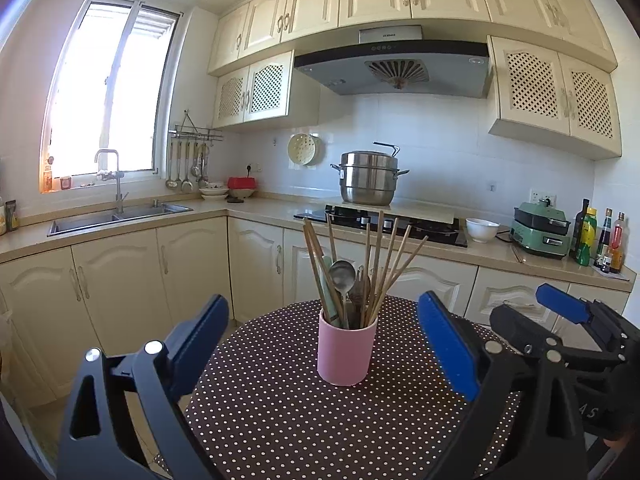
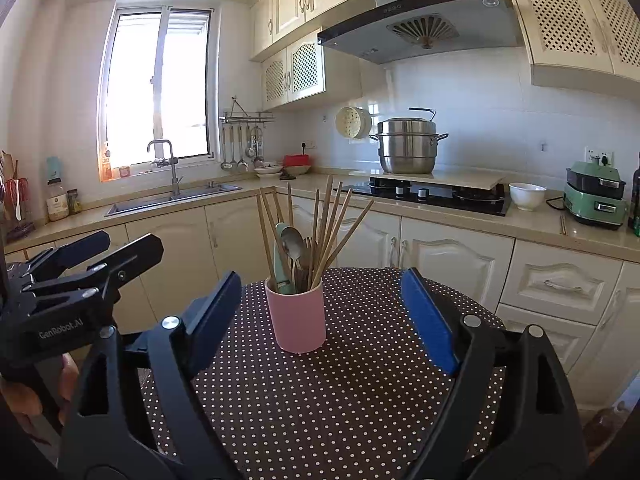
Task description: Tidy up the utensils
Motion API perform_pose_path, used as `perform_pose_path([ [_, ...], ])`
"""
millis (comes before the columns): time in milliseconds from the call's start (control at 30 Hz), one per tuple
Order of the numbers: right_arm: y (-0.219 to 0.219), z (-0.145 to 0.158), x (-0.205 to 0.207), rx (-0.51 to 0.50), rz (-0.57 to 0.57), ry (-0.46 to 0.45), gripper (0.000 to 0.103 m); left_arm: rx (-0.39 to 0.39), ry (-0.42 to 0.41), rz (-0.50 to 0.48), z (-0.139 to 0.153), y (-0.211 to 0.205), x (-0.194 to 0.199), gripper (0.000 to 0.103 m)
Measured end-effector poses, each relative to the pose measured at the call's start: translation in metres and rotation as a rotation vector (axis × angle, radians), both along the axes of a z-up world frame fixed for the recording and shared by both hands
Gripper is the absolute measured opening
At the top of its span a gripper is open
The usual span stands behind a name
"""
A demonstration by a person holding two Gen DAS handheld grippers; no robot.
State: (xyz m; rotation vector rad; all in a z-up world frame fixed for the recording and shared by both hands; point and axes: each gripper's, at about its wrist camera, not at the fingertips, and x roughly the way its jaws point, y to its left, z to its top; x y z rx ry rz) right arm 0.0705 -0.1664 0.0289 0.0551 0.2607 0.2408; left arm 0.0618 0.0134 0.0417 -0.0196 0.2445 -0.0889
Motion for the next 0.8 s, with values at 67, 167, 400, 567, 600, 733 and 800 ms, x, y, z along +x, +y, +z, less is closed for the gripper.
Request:
perform_pose_path([
  [67, 0.000, 0.001, -0.004, 0.002, 0.000, -0.001, 0.082, 0.001, -0.004, 0.000, 0.001, -0.002, -0.003, 0.094],
  [167, 0.000, 0.003, -0.009, 0.000, -0.008, -0.004, 0.082, 0.001, -0.011, -0.002, 0.002, -0.004, -0.007, 0.094],
  [400, 0.000, 0.004, -0.018, -0.023, -0.025, -0.021, 0.083, 0.010, -0.019, 0.000, 0.002, -0.008, -0.011, 0.094],
  [567, 0.001, 0.004, -0.021, -0.029, -0.020, -0.026, 0.083, 0.021, -0.028, 0.009, 0.003, -0.010, -0.011, 0.094],
  [600, 0.001, 0.005, -0.021, -0.030, -0.019, -0.027, 0.083, 0.025, -0.032, 0.011, 0.003, -0.011, -0.012, 0.094],
  [733, 0.001, 0.005, -0.021, -0.026, -0.021, -0.029, 0.083, 0.037, -0.040, 0.014, 0.003, -0.011, -0.012, 0.094],
  [800, 0.001, 0.006, -0.022, -0.028, -0.023, -0.032, 0.083, 0.041, -0.043, 0.017, 0.003, -0.012, -0.013, 0.094],
])
